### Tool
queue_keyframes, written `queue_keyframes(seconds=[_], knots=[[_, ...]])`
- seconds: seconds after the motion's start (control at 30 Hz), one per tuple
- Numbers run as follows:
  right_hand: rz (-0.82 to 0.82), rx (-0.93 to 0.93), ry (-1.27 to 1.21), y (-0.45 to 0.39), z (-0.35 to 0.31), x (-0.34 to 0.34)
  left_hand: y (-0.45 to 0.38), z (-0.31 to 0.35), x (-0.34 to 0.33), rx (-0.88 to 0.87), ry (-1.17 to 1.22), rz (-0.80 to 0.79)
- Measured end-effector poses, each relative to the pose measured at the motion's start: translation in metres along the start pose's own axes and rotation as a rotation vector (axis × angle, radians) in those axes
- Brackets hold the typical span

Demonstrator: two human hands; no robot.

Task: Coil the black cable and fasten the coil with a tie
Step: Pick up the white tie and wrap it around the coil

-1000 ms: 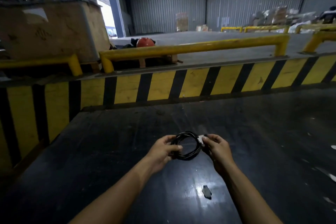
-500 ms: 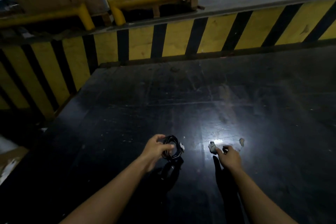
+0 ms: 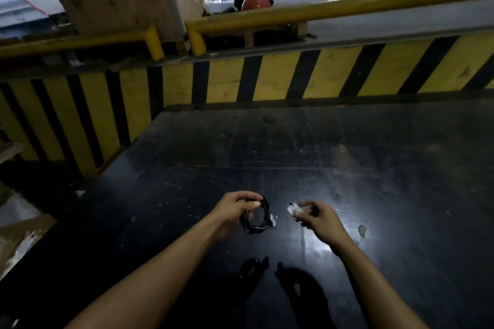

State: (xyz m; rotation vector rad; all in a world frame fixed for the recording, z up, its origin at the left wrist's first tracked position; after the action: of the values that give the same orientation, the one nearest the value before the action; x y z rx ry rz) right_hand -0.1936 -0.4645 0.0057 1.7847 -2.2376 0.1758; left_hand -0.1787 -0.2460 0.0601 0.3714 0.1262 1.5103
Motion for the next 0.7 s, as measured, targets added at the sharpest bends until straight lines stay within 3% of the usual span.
queue_keyframes(seconds=[0.13, 0.27, 0.53, 0.7], knots=[[0.037, 0.285, -0.009, -0.007, -0.1, 0.03, -0.007, 0.061, -0.037, -0.096, 0.048, -0.09], [0.083, 0.419, 0.032, -0.006, -0.166, 0.059, 0.003, 0.119, -0.071, -0.149, 0.13, -0.228], [0.158, 0.55, 0.128, 0.003, -0.227, 0.105, 0.018, 0.19, -0.088, -0.222, 0.192, -0.303], [0.294, 0.745, 0.377, 0.013, -0.251, 0.111, 0.025, 0.211, -0.093, -0.252, 0.155, -0.281]])
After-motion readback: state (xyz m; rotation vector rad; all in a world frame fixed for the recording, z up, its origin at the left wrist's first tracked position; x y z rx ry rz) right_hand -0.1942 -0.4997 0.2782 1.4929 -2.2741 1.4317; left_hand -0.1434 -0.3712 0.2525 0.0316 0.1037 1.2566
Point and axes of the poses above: each hand's wrist, its own y-axis away from the middle knuckle, its own x-axis out of the back of the hand, z = x × y, the point moved 6 cm from there along -y, towards the middle knuckle, and after that the axes turned 9 degrees about z, right-handed, at the moved point
